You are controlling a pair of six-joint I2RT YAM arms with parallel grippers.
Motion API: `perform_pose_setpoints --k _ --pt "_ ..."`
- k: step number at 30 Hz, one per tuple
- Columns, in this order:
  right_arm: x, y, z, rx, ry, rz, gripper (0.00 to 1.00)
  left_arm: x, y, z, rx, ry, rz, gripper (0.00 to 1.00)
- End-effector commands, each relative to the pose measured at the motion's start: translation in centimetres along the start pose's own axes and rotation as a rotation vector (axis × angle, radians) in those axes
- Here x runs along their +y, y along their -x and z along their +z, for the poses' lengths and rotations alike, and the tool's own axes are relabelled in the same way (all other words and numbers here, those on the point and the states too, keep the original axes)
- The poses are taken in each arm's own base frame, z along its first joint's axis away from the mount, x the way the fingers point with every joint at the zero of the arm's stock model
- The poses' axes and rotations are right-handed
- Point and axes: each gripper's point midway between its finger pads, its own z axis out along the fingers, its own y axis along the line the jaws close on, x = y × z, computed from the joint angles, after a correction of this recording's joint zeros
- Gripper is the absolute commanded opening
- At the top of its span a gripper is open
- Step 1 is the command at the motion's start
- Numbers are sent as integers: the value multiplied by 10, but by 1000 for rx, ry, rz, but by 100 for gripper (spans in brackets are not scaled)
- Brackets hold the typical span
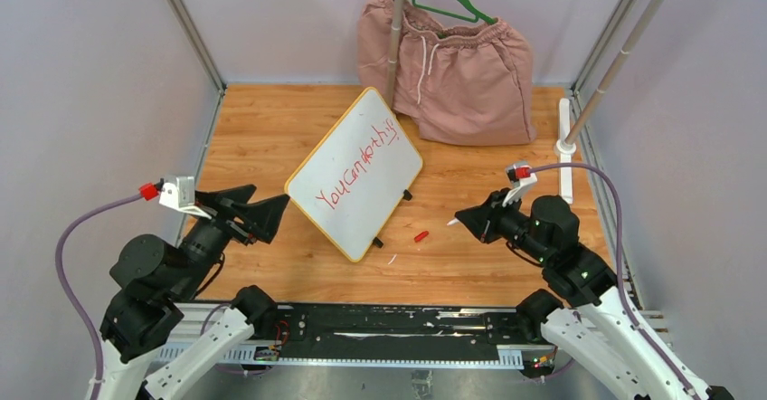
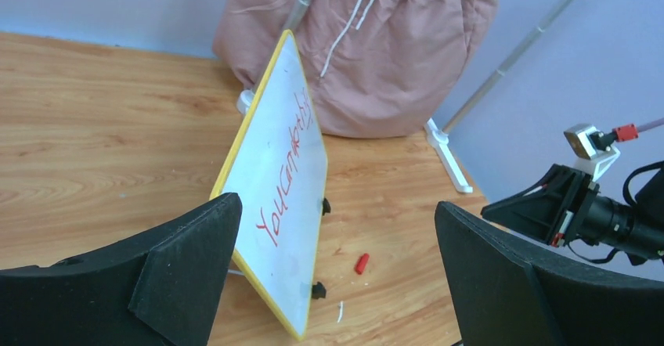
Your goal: Write a sentence on the whiteboard
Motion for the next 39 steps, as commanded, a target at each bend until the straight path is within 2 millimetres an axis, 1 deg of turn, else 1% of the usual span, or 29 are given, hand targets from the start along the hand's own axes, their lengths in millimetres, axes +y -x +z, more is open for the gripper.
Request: perform_pose_setpoints --k 1,3,5,8,10,11,12,13,14,16,18,20,21,23,25,27,29,32,34,36,38,39 --pt "-4 -15 -4 34 -11 16 0 -7 -11 -8 19 -79 32 99" --pt "-5 -17 -3 30 -7 22 0 3 -27 -7 53 -40 20 98" --pt "-4 -18 -1 25 1 29 0 21 -41 -9 81 39 9 98" --pt "-4 -18 3 24 3 30 0 47 -63 -19 98 137 -17 97" --pt "-6 -19 7 30 -5 25 0 56 -83 -20 92 143 -59 98" --pt "-7 -19 9 33 -11 23 0 57 -90 -20 76 128 -87 97" --pt "-9 -19 11 35 -15 22 0 54 -92 -20 45 88 -112 96" --pt "-9 -20 14 36 -14 23 0 49 -89 -21 17 47 -112 94" --pt "-9 -20 17 36 -11 23 0 47 -89 -19 25 42 -102 94" --pt "-10 -21 22 36 -7 20 0 46 -99 -9 56 40 -99 93" --pt "-10 -21 27 39 -6 12 0 42 -118 6 118 30 -110 91" --pt "-13 -22 31 52 -17 -1 0 40 -136 17 168 21 -149 88" --pt "-14 -22 33 55 -20 -4 0 41 -145 20 191 32 -171 87" --pt "-13 -22 35 55 -17 -5 0 51 -159 22 220 91 -207 83" --pt "-12 -22 38 53 -4 -4 0 62 -169 20 234 147 -229 80" --pt "-11 -23 39 54 4 -4 0 70 -175 17 230 184 -250 78" --pt "-11 -24 41 59 8 -12 0 76 -175 14 214 215 -276 76" --pt "-10 -24 41 63 13 -20 0 77 -162 8 174 225 -291 74" --pt "-8 -23 40 60 20 -19 0 69 -138 3 138 205 -278 72" --pt "-7 -20 39 55 23 -21 0 61 -115 -2 113 183 -241 73" --pt "-8 -19 35 52 16 -28 0 48 -93 -2 110 144 -184 75" --pt "-9 -18 33 46 9 -35 0 39 -85 -1 130 113 -152 76"
